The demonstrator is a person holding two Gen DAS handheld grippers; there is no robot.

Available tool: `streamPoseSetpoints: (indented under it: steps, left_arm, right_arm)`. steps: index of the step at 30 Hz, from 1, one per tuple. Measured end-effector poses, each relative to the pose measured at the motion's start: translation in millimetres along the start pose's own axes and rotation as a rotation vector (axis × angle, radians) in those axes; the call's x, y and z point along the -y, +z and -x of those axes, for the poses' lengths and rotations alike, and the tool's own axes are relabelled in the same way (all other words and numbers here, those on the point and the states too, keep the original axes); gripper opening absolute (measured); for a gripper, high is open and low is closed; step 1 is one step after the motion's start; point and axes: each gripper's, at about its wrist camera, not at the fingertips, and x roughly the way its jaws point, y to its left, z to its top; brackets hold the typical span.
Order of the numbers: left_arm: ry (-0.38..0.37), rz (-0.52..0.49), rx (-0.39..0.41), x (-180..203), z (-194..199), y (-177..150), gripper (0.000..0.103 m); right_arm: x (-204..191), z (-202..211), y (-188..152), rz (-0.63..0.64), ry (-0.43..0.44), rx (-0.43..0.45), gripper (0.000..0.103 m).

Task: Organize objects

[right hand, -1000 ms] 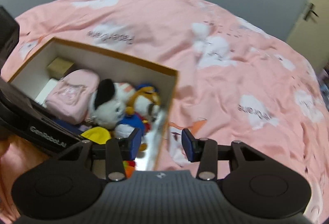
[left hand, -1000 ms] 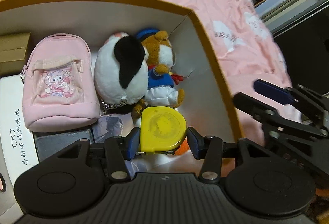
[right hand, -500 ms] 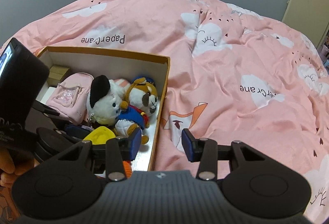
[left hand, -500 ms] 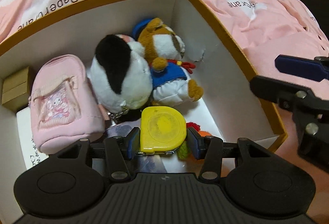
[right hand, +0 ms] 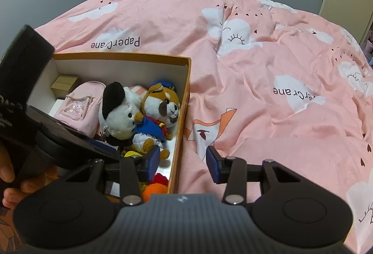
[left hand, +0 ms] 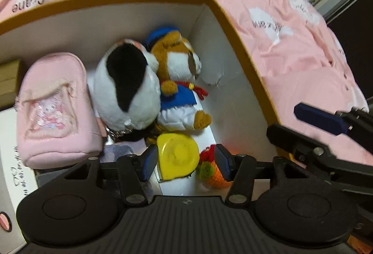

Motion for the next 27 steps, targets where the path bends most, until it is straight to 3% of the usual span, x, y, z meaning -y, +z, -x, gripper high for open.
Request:
streamPoseSetpoints:
  steps: [4,6,8,10,15,23,27]
  left_arm:
    - [-0.04,-0.018,0.093,-3.5,33.0,-3.2,0.061]
    - [-0.028,-0.047,0.169,-0.7,52.7,-6.5,0.061]
    - [0.024,-0.087,0.262,4.5,74.8,-12.3,0.061]
    - [0.106,-0.121,0.36,9.6,95.7,-21.3,0.062]
    - [0.212,-0.134,0.534,6.6,140.4,-41.7,0.067]
    - [0.354,-0.124,0.699,5.1,193.6,-78.4,0.075]
    - [0.362,-0.114,0.733,3.1,208.2,-97.9,0.08]
  right_arm:
    - [-2.7,7.9,-1.2,-0.015,0.008,0.012,0.047]
    - [-5.4,16.2,-1.1,-0.029,0.022,0.031,0.054]
    - [-9.3,26.9,1.0,-0.042,0.038,0.057,0.062]
    - [-15.6,39.1,3.9,-0.046,0.059,0.085,0.063]
    - [-40.2,72.4,9.1,-0.049,0.117,0.175,0.071]
    - [-78.8,109.6,6.0,-0.091,0.147,0.278,0.077]
    - [-94.9,123.7,-6.7,-0.101,0.152,0.292,0.082]
